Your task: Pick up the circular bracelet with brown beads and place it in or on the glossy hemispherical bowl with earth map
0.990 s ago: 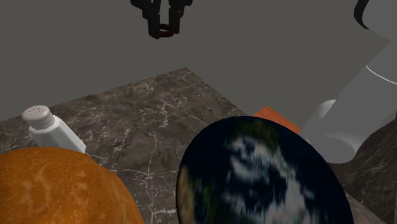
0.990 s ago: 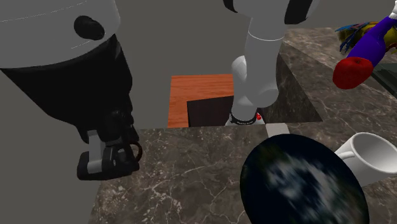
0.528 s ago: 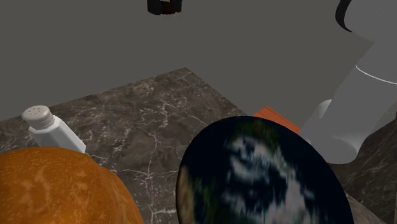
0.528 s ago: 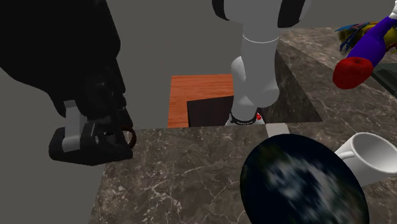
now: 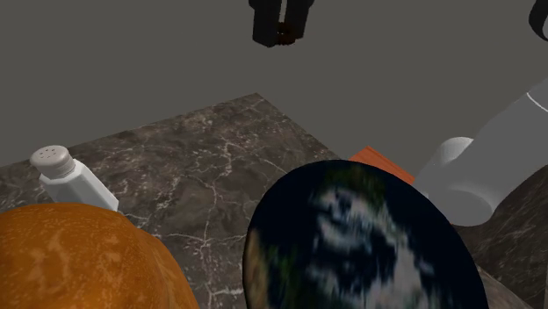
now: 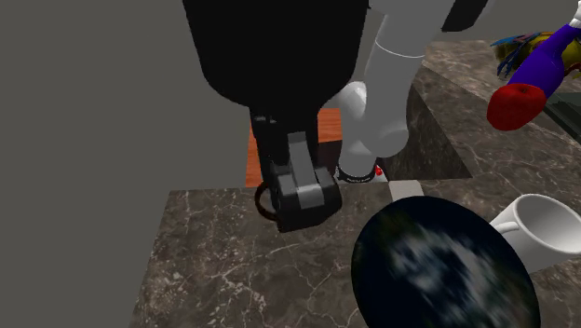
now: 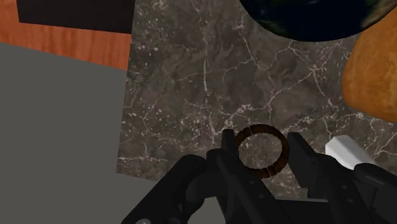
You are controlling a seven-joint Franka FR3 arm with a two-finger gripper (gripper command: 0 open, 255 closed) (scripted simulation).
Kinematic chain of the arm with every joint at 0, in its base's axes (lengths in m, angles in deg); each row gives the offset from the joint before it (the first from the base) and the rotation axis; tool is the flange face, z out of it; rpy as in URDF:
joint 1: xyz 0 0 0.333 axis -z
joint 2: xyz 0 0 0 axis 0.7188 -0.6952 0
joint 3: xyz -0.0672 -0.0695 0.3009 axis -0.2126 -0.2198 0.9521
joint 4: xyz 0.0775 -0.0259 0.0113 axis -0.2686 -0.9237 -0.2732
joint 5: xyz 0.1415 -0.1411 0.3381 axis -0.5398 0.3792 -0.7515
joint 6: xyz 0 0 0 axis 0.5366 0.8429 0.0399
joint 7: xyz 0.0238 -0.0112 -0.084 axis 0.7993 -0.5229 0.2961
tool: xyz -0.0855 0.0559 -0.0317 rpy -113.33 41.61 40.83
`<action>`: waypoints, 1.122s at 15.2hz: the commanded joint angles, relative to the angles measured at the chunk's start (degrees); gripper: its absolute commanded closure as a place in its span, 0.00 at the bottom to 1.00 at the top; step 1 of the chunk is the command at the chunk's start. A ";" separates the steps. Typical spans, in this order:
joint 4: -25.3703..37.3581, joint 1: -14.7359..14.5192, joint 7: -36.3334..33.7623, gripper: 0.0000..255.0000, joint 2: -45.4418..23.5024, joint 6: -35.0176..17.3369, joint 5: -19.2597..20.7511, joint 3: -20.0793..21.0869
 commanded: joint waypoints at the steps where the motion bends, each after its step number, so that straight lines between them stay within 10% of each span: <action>1: -2.69 -0.32 -0.53 1.00 3.72 0.16 -2.55 -0.42; 17: -16.80 -5.66 -6.29 1.00 20.35 -1.11 -13.10 -0.65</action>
